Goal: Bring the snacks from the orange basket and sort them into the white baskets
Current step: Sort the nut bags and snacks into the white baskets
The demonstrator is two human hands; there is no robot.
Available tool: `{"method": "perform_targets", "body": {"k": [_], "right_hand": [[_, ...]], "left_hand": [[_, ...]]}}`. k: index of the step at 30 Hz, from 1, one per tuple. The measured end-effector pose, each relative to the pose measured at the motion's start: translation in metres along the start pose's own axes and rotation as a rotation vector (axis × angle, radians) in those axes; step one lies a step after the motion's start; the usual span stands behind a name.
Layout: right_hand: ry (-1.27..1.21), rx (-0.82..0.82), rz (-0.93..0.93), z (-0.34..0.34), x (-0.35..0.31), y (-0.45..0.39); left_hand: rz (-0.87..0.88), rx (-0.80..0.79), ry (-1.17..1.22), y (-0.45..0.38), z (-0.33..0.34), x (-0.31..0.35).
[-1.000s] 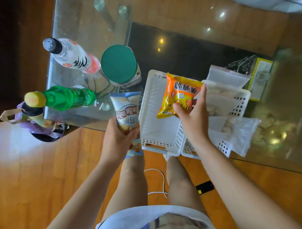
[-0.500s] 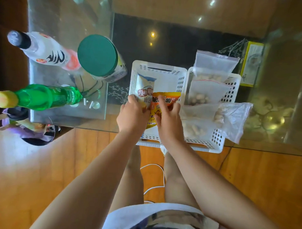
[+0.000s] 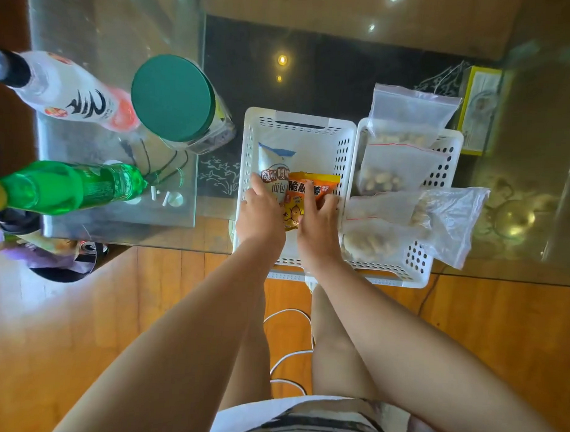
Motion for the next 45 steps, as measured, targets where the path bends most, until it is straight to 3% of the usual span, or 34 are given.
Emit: {"method": "perform_targets", "body": {"k": [6, 9, 11, 13, 15, 20, 24, 32, 39, 45], "right_hand": [[-0.03, -0.009, 0.007, 0.0, 0.005, -0.002], [-0.083, 0.075, 0.059, -0.012, 0.0, 0.003], [-0.003, 0.128, -0.005, -0.017, -0.009, 0.009], [0.134, 0.096, -0.098, -0.014, -0.018, 0.016], [0.168, 0.027, -0.068, -0.006, -0.017, 0.017], [-0.018, -0.06, 0.032, 0.006, -0.012, 0.008], [-0.132, -0.102, 0.025, 0.013, -0.007, -0.002], [-0.18, -0.267, 0.038, 0.003, -0.003, -0.005], [-0.144, -0.351, 0.014, -0.038, -0.024, -0.007], [-0.169, -0.242, -0.097, -0.078, -0.079, -0.015]], "left_hand": [[0.068, -0.009, 0.069, 0.008, -0.008, 0.002], [0.171, 0.013, 0.054, 0.02, -0.015, 0.004], [0.254, -0.003, -0.022, 0.028, -0.016, 0.001], [0.304, -0.076, -0.085, 0.032, -0.012, -0.005], [0.323, -0.161, -0.144, 0.032, -0.006, -0.013], [0.449, -0.292, -0.25, 0.026, 0.004, -0.021], [0.355, -0.36, -0.112, 0.022, 0.007, -0.024], [0.317, -0.455, -0.081, 0.023, -0.008, -0.02], [0.331, -0.169, 0.133, 0.037, -0.121, -0.019], [0.376, 0.162, 0.337, 0.057, -0.217, -0.052]]}}
Point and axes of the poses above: each hand's wrist, its own y-axis away from the middle knuckle, its own z-axis out of the palm, x = y × z, the point moved 6 cm from there along -y, towards the middle knuckle, and after that the axes turned 2 degrees about y, right-handed, at the moved point
